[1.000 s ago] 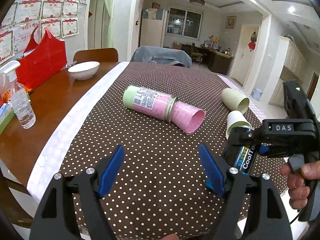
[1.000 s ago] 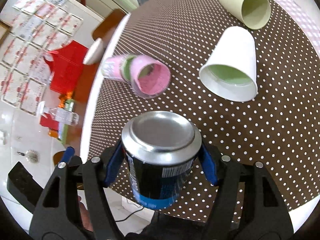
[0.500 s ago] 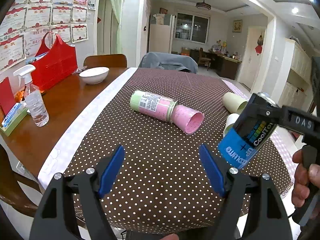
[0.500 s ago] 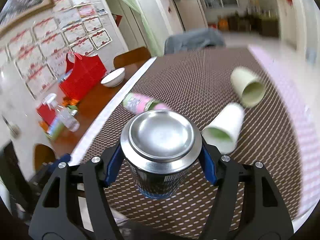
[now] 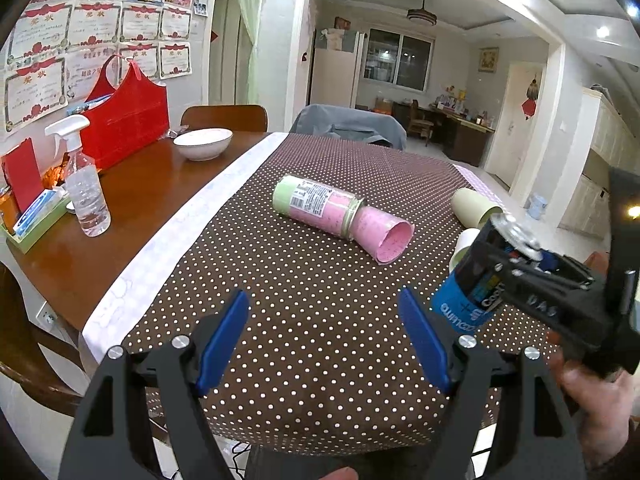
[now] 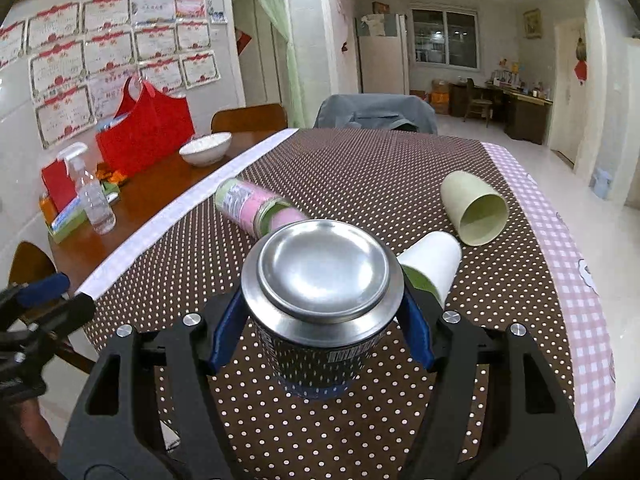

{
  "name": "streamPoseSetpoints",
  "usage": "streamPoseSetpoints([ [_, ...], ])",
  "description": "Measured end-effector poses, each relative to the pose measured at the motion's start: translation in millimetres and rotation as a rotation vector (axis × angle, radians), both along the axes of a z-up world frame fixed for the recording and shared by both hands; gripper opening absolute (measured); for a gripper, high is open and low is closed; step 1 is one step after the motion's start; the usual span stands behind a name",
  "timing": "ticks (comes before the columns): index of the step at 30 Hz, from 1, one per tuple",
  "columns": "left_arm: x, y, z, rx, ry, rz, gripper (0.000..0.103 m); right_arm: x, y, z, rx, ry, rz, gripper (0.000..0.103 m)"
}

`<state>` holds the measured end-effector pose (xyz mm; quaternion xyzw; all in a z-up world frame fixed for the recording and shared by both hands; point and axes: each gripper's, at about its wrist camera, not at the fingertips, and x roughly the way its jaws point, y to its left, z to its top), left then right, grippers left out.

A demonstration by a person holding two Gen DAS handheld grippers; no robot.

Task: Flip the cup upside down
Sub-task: 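Lower the upright can onto the tablecloth with the right tool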

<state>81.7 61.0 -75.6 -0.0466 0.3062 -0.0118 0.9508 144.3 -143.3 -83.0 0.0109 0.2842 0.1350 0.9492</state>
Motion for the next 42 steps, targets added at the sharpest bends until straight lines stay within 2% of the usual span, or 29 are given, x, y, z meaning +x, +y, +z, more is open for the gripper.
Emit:
streamPoseSetpoints([
  [10,-0.7,-2.5,-3.9,-0.002,0.012,-0.013,0.076,5.7,9.0,-12.3,-0.037,0.014,0.013,0.067],
  [17,-1.5,-2.2,-4.1,-0.002,0.012,-0.015,0.076,10.2,14.8,-22.5,-0.052,0.056,0.029,0.068],
  [18,-1.7,-2.3,-4.0,-0.002,0.011,-0.015,0.076,10.2,15.2,-22.8,-0.055,0.056,0.026,0.07],
  [20,-1.7,-2.6,-4.0,0.0,0.011,-0.017,0.076,8.6,13.2,-21.2,-0.044,0.051,0.023,0.092],
  [22,-2.1,-2.3,-3.6,0.001,0.009,-0.017,0.076,6.1,9.8,-16.7,-0.02,0.037,0.02,0.096],
  [42,-12.7,-16.7,18.6,0.031,-0.045,-0.03,0.076,-14.9,-25.6,20.9,0.139,-0.016,-0.035,0.097],
])
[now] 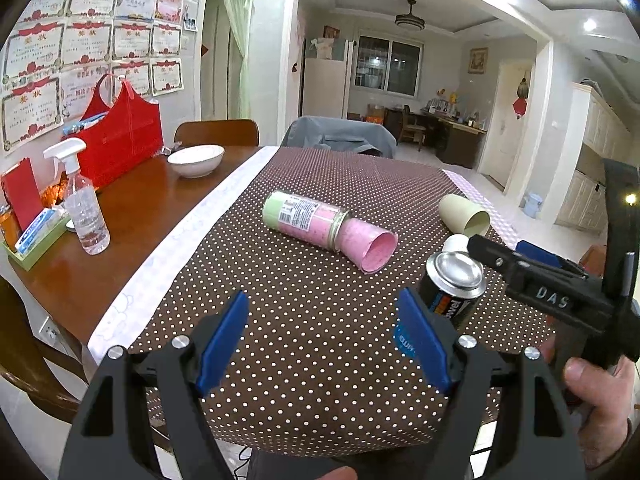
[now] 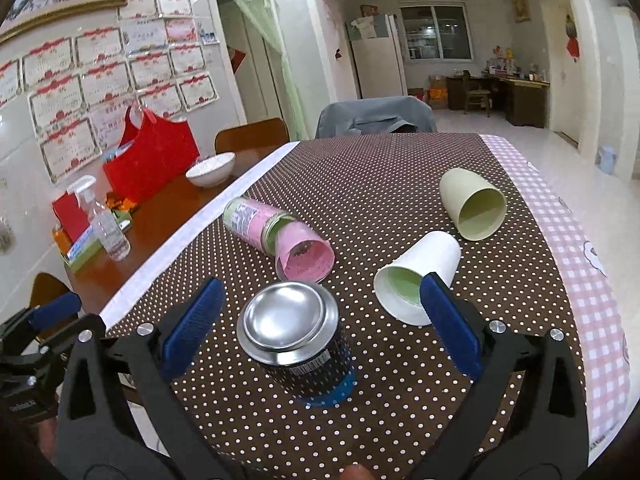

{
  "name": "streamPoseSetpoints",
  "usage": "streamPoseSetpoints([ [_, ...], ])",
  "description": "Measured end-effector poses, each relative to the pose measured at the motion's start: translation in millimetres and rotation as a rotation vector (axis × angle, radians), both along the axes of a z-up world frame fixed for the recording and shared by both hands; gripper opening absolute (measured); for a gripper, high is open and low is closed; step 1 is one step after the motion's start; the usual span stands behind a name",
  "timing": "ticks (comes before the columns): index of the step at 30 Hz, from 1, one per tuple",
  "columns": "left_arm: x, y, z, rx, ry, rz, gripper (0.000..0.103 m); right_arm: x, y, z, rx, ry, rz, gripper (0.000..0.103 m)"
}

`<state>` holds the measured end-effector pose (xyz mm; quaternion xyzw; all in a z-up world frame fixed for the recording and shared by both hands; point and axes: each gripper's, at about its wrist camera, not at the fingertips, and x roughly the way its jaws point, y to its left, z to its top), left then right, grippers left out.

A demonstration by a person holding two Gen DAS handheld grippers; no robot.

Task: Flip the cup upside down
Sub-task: 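Lower the upright can onto the tablecloth with the right tool, then open the right tool and pull it back from the can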

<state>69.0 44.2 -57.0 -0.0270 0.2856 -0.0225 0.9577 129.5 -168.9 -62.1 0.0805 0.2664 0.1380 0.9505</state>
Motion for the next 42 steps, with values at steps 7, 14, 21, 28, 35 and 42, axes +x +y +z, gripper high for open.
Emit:
streamPoseSetpoints([
  [7,-6.2,-10.3,10.8,0.026,-0.031,-0.014,0.076,-12.9,-16.9,14.8,0.052,-0.02,-0.045,0.097],
  [14,-15.2,-17.7,23.6,0.056,-0.069,-0.021,0.076,-34.0,-32.0,34.3,0.105,-0.069,-0.079,0.097],
  [21,-29.7,-28.6,39.6,0.088,-0.12,-0.039,0.076,-60.5,-46.8,53.8,0.134,-0.113,-0.109,0.097],
  [28,-47.8,-36.1,58.8,0.119,-0.184,-0.039,0.076,-87.2,-56.9,65.7,0.132,-0.131,-0.142,0.097],
  [35,-68.0,-41.5,76.2,0.137,-0.248,-0.038,0.077,-119.6,-54.2,73.3,0.091,-0.181,-0.185,0.097],
  [42,-89.4,-40.4,86.2,0.128,-0.29,-0.02,0.077,-143.3,-46.0,71.9,0.058,-0.217,-0.231,0.097],
])
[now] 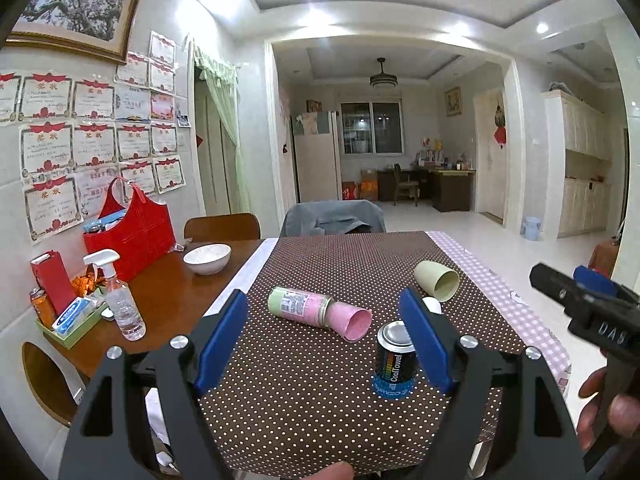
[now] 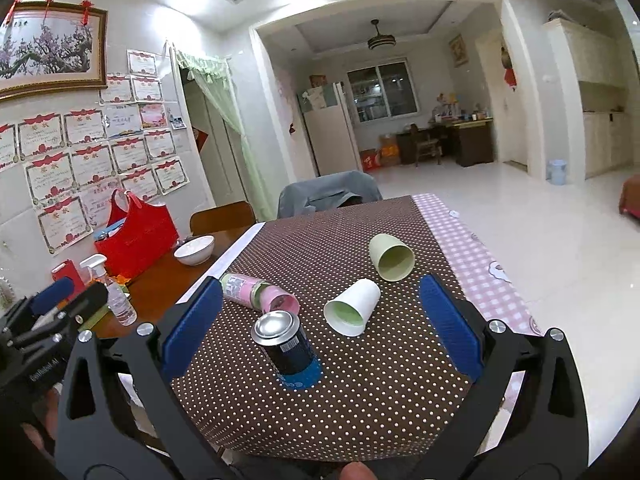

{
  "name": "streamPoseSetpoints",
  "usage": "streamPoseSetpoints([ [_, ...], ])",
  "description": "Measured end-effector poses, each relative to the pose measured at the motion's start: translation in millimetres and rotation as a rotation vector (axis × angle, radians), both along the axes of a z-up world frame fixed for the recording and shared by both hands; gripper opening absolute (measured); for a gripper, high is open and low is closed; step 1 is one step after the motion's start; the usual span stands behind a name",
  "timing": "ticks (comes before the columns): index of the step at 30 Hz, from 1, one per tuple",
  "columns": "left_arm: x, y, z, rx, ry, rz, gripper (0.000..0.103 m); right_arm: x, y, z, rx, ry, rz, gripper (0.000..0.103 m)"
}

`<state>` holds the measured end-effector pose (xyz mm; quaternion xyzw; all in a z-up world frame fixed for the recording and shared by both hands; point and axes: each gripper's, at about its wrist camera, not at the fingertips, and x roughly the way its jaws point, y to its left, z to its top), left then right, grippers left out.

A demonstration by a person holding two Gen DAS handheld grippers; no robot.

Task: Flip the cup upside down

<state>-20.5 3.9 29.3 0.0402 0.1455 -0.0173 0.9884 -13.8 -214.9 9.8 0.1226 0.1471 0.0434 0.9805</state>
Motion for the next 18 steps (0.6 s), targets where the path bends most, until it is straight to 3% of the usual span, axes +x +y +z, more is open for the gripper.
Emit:
streamPoseSetpoints([
  [18,-20.8,6.3,-5.8,0.003,-0.002,0.035,0.078,-22.0,34.3,1.6,-0.12,-0.039,-0.003,0.097],
])
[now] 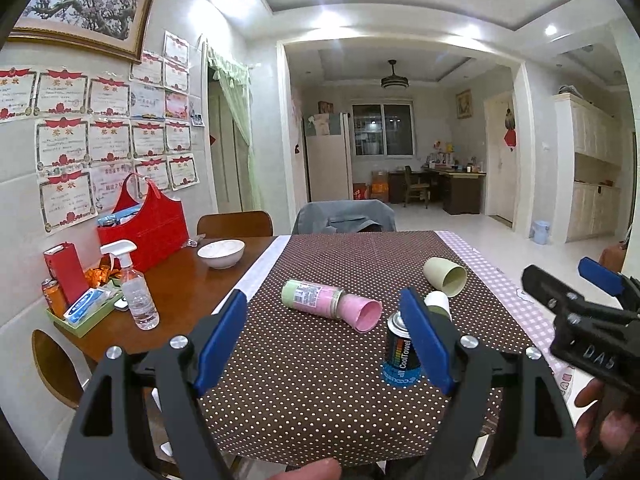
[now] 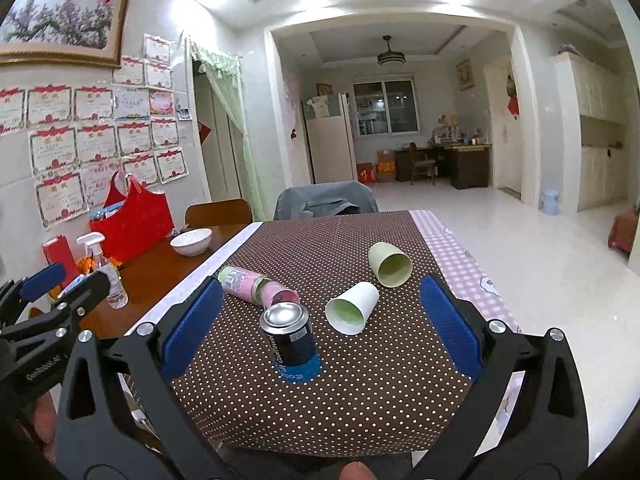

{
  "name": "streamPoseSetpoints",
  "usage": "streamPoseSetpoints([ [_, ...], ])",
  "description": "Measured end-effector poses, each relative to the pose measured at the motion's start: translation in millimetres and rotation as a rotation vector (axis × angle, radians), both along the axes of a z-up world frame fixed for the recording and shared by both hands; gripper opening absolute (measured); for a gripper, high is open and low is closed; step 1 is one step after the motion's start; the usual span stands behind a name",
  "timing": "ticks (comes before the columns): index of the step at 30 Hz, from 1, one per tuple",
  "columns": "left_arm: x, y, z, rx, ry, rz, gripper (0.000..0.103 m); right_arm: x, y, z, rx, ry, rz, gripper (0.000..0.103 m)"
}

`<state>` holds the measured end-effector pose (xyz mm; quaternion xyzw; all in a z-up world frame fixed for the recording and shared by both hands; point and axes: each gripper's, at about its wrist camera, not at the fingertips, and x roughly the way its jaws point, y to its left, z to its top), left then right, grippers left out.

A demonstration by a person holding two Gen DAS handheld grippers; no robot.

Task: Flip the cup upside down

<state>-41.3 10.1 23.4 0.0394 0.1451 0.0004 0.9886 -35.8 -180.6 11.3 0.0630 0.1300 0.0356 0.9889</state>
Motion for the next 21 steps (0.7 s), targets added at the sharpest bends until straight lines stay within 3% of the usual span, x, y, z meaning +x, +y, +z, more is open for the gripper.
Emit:
streamPoseSetpoints([
  [21,0.9,2.4,-0.6,-0.018,0.007,0.001,0.078,-2.1,7.1,-1.7,-0.012,0.002,0.004,0.097],
])
